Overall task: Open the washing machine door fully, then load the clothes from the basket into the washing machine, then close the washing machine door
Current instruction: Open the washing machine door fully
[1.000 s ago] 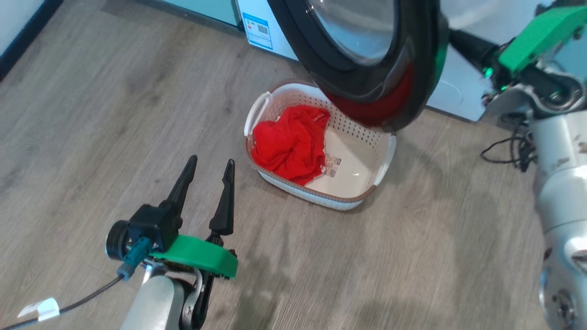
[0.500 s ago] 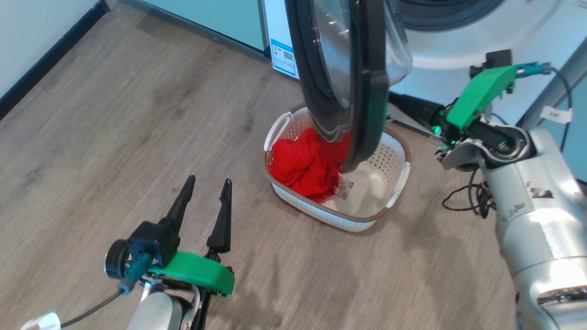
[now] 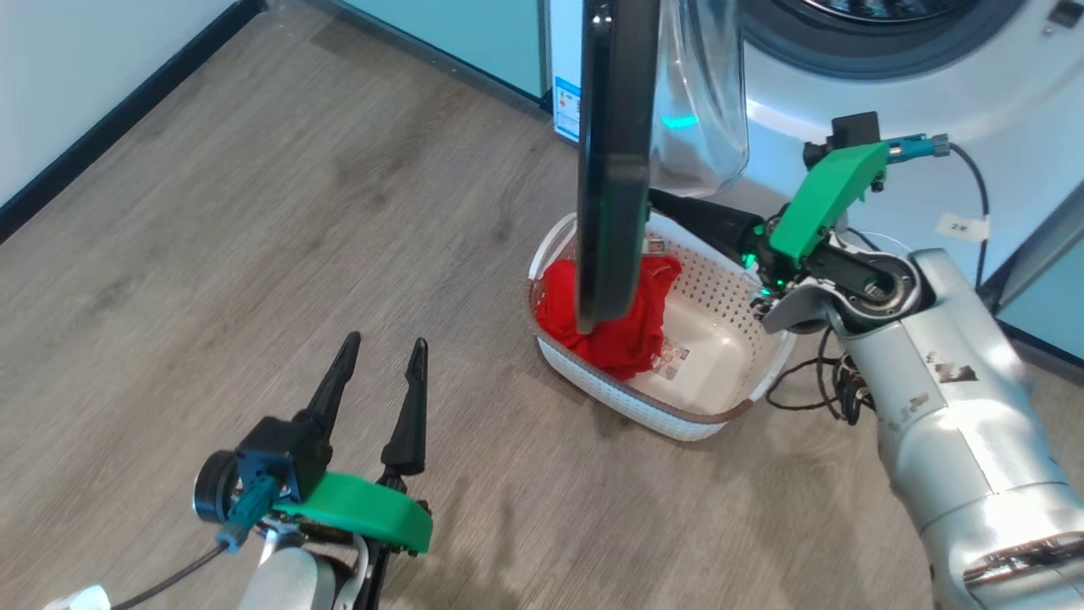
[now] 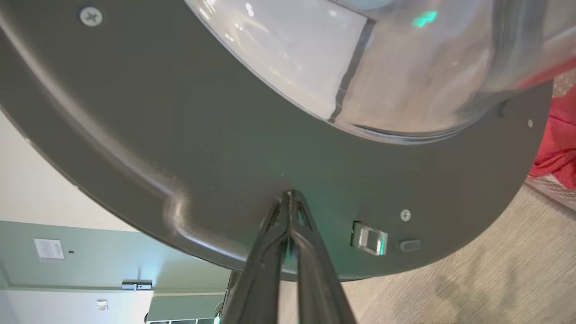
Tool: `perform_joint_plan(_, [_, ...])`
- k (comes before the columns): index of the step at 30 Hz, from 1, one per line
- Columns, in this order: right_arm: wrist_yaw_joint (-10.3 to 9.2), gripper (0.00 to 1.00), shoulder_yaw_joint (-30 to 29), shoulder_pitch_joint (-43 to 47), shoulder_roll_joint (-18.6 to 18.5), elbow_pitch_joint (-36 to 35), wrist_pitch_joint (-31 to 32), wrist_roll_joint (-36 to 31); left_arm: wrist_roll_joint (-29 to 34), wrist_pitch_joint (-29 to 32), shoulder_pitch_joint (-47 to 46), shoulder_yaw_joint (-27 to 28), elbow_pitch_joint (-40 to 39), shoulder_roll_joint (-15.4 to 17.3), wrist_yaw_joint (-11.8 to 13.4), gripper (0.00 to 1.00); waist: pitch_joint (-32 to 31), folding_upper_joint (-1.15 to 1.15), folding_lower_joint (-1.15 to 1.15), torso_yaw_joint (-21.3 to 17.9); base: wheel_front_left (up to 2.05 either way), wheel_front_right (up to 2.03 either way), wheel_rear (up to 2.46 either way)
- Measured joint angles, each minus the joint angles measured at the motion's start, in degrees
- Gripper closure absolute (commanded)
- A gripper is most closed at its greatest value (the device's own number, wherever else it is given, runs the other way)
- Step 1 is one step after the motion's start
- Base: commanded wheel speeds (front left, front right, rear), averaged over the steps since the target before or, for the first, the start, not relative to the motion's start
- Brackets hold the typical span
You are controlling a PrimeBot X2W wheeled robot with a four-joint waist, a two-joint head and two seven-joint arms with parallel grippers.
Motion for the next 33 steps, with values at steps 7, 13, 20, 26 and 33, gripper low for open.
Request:
perform_joint_plan(7, [-0.01, 1.0, 6.6, -0.4, 0.2, 0.8, -2.5, 4.9, 0.0, 0.0, 0.0, 0.6, -0.6, 0.0, 0.3, 0.0, 1.1, 0.0, 0.0, 0.8, 0.0, 0.0, 0.0])
perform_joint_plan(13, [-0.01, 1.0, 8.3, -1.5, 0.2, 1.8, -4.1, 6.6, 0.0, 0.0, 0.0, 0.9, -0.6, 0.0, 0.4, 0.0, 0.7, 0.0, 0.0, 0.6, 0.0, 0.0, 0.0])
perform_joint_plan(20, [-0.01, 1.0, 8.5, 0.6, -1.5, -1.3, -7.8, 5.7, 1.3, 0.0, 0.1, 1.3, -0.1, 0.0, 0.2, 0.0, -2.1, 0.0, 0.0, -0.3, 0.0, 0.0, 0.0])
perform_joint_plan(26, [-0.01, 1.0, 14.7, 8.1, -6.5, -9.1, -18.9, -4.4, 2.6, 0.0, 0.4, 3.7, 0.5, 0.1, -0.8, 0.0, -4.1, 0.0, 0.0, -3.6, 0.0, 0.0, 0.0])
perform_joint_plan(33, [0.0, 1.0, 24.8, 13.2, -13.0, -16.0, -36.9, -19.6, 3.4, 0.0, 1.1, 7.8, 0.9, 0.1, -1.2, 0.0, -5.7, 0.0, 0.0, -8.8, 0.0, 0.0, 0.0])
